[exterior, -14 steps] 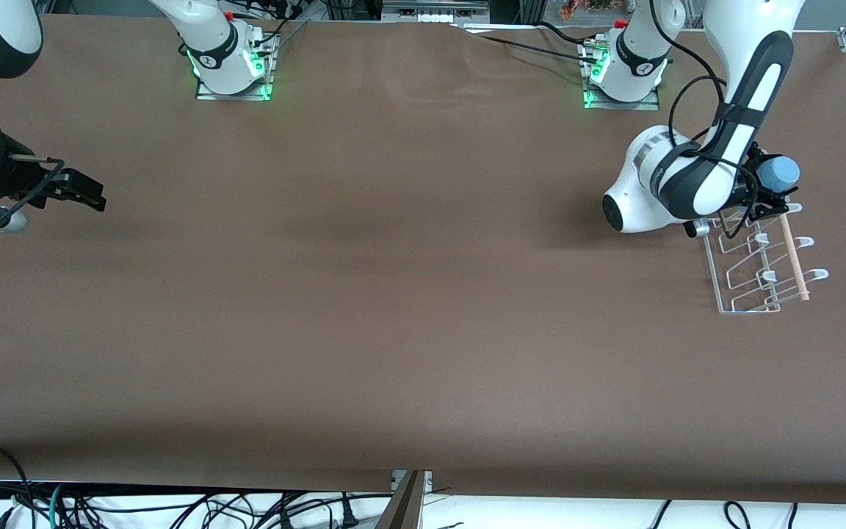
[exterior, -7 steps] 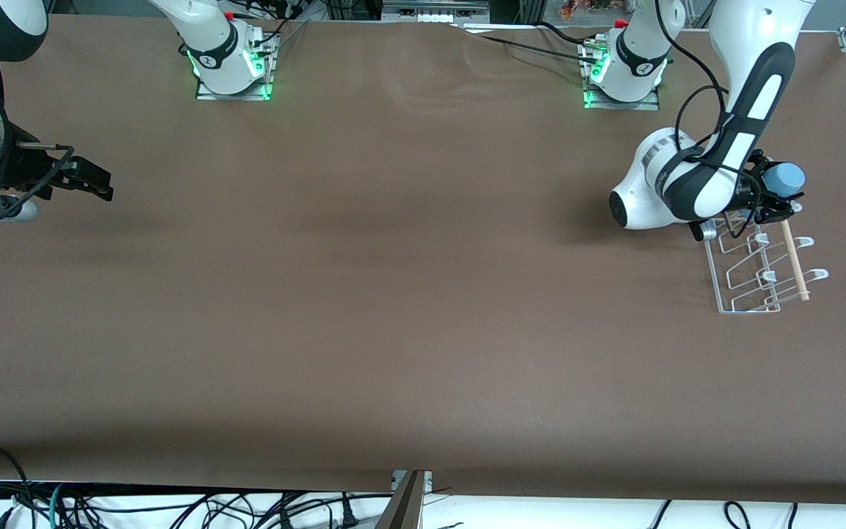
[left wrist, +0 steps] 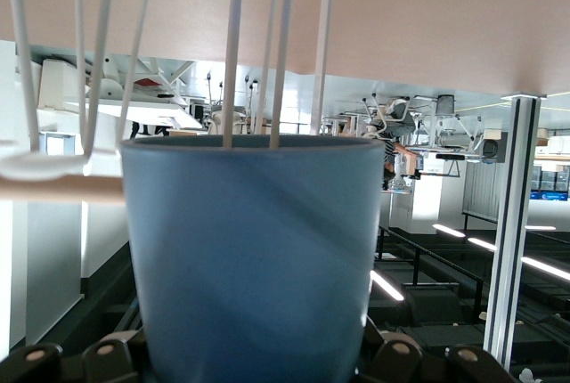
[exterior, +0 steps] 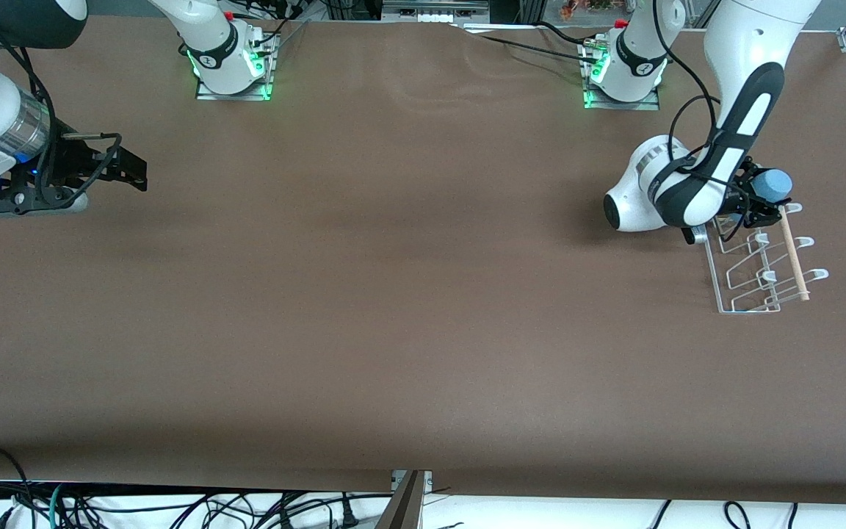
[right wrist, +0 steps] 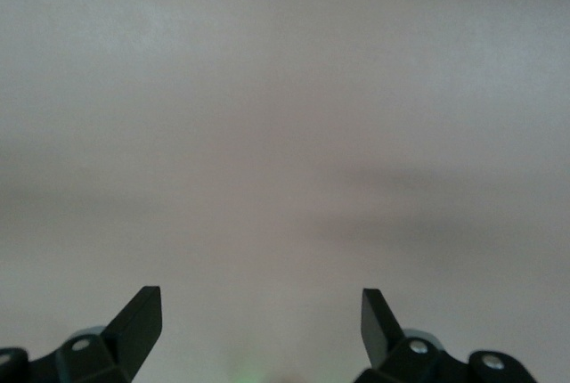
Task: Transfer cup to left arm and place on rack
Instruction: 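Lower the cup onto a rack hook with the left gripper, then open the left gripper and release the cup on the rack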
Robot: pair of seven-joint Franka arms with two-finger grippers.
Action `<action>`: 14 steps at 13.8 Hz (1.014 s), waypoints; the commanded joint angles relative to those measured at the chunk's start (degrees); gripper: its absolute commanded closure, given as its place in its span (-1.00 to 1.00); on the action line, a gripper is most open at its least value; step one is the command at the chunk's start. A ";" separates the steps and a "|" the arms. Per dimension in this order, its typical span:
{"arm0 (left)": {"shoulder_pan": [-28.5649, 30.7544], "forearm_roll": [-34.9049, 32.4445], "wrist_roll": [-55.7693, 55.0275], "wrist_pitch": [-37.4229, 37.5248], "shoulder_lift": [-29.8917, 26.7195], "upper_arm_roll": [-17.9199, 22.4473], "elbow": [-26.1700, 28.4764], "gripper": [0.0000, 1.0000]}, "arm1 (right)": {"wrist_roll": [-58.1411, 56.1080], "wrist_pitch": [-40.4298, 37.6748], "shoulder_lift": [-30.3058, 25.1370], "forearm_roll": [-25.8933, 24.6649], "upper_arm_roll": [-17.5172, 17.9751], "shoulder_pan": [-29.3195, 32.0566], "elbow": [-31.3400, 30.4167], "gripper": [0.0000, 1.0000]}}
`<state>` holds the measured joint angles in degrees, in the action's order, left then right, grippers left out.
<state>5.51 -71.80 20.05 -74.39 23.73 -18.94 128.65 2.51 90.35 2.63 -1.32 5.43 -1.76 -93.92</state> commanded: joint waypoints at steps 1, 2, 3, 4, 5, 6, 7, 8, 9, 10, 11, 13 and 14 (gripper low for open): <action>0.29 -1.94 -2.03 0.21 1.14 -0.39 0.29 0.95 | -0.30 -1.58 1.06 0.53 -0.16 0.26 2.25 -0.98; 0.29 -1.94 -2.12 0.21 1.40 -0.39 0.29 0.88 | 0.04 -1.58 1.06 0.53 -0.16 0.26 2.60 -0.98; 0.20 -1.94 -2.12 0.21 1.67 -0.39 0.29 0.71 | 0.57 -1.49 0.97 0.44 -0.16 0.18 2.86 -0.98; 0.03 -1.94 -2.12 0.13 1.76 -0.48 0.20 0.34 | 0.66 -1.32 0.97 0.35 -0.25 0.26 3.04 -0.98; -0.24 -1.94 -2.12 0.13 1.93 -0.48 0.20 0.27 | -0.21 -0.80 1.06 0.44 -0.42 0.70 3.13 -0.98; -0.15 -1.94 -2.21 -0.05 2.28 -0.48 0.20 -0.39 | -0.48 -0.79 1.67 0.35 -0.60 0.96 3.13 -0.98; -0.06 -1.94 -2.21 -0.05 2.20 -0.48 0.11 -0.99 | -0.48 -0.79 2.02 0.44 -0.69 1.23 3.22 -0.98; -0.15 -1.94 -2.12 -0.05 2.11 -0.57 -0.15 -1.00 | -0.48 -0.79 2.11 0.44 -0.69 1.23 3.30 -0.98; -0.24 -1.94 -2.12 -0.05 1.85 -0.74 -0.15 -1.00 | -0.40 -0.70 2.03 0.44 -0.69 1.14 3.22 -0.98; -0.33 -1.94 -2.12 -0.05 1.58 -0.83 -0.33 -1.00 | -0.48 -0.62 2.03 0.26 -0.69 1.14 3.30 -0.98; -0.24 -1.94 -2.12 -0.14 0.89 -0.92 -0.33 -1.00 | -1.01 -0.70 1.94 0.00 -0.69 1.14 3.22 -0.98; 0.29 -0.89 -1.25 -2.49 -2.26 -1.27 -0.42 -1.00 | -2.06 -0.62 1.85 -0.18 -0.51 1.06 3.22 -0.98; 0.29 0.25 -1.07 -3.38 -4.55 -1.36 -0.42 -1.00 | -2.59 -0.61 1.76 -0.35 -0.51 1.05 3.22 -0.98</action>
<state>5.32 -72.04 17.91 -75.49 24.40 -19.72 127.63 1.47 90.34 4.25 -1.35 4.51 -0.99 -92.01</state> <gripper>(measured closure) 0.000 0.009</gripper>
